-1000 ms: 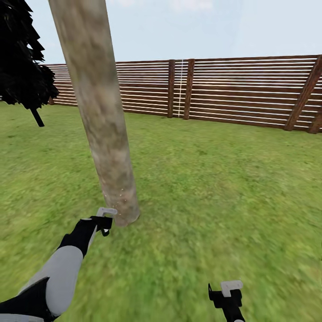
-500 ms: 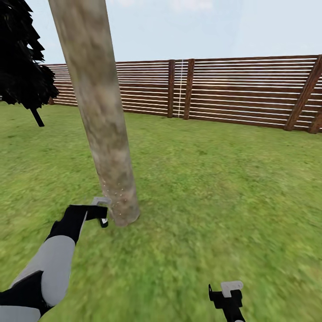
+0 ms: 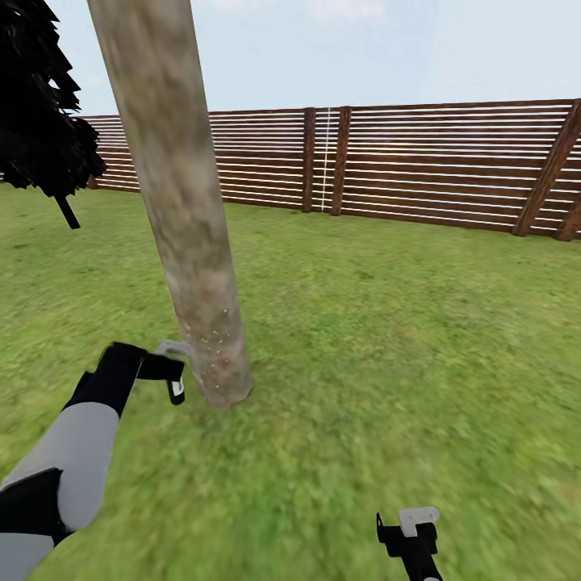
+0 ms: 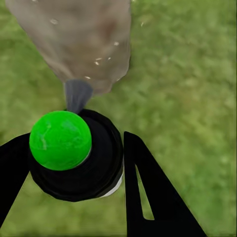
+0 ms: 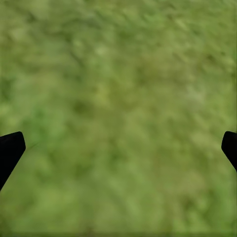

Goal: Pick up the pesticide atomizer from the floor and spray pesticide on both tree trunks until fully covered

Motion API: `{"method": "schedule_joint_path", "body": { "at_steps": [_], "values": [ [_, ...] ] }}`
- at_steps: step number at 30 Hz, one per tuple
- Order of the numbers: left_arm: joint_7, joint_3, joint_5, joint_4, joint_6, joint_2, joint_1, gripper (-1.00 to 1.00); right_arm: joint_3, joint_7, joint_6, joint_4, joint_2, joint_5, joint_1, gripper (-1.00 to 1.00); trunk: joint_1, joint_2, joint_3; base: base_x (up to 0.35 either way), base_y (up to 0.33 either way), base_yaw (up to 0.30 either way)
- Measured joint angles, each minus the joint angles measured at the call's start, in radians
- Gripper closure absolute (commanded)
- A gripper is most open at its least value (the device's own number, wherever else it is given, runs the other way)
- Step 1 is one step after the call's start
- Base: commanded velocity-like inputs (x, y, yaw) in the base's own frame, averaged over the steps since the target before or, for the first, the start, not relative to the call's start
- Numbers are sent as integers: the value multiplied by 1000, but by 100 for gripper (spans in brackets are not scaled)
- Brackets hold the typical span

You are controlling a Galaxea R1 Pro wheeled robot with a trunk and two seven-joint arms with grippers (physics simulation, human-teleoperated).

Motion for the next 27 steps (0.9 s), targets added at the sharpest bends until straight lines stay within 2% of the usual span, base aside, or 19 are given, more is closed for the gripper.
{"method": "schedule_joint_path", "body": {
  "at_steps": [4, 8, 14, 18, 21, 24, 25, 27],
  "values": [
    [6, 1, 0, 1, -3, -2, 3, 100, 0, 0, 0, -1, 0, 0, 0, -100, 0, 0, 0, 0, -203, 0],
    [78, 4, 2, 13, -9, -1, 16, 100, 0, 0, 0, -1, 0, 0, 0, -100, 0, 0, 0, 0, -265, 0],
    [93, 7, 5, 4, -12, 2, 40, 100, 0, 1, 0, -1, 0, 0, 0, -100, 0, 0, 0, 2, -267, 0],
    [172, 11, 8, 6, -11, 3, 41, 100, 0, 0, 0, -1, 0, 0, 0, -100, 0, 0, 0, 66, -267, 42],
    [193, 12, 11, 10, -10, 3, 46, 100, 0, 1, 0, -1, 1, 0, 0, -100, 0, 0, 0, 143, -260, 244],
    [197, 34, 10, 10, -10, 3, 46, 100, 0, 1, 0, -1, 1, 0, 0, -100, 0, 0, 0, 160, -255, 270],
    [198, 58, 9, 13, -11, 4, 46, 100, 0, 1, 0, -1, 1, 0, 0, -100, 0, 0, 0, 164, -253, 274],
    [202, 80, 9, 15, -12, 4, 47, 100, 0, 1, 0, -1, 1, 0, 0, -100, 0, 0, 0, 153, -253, 274]
  ]
}}
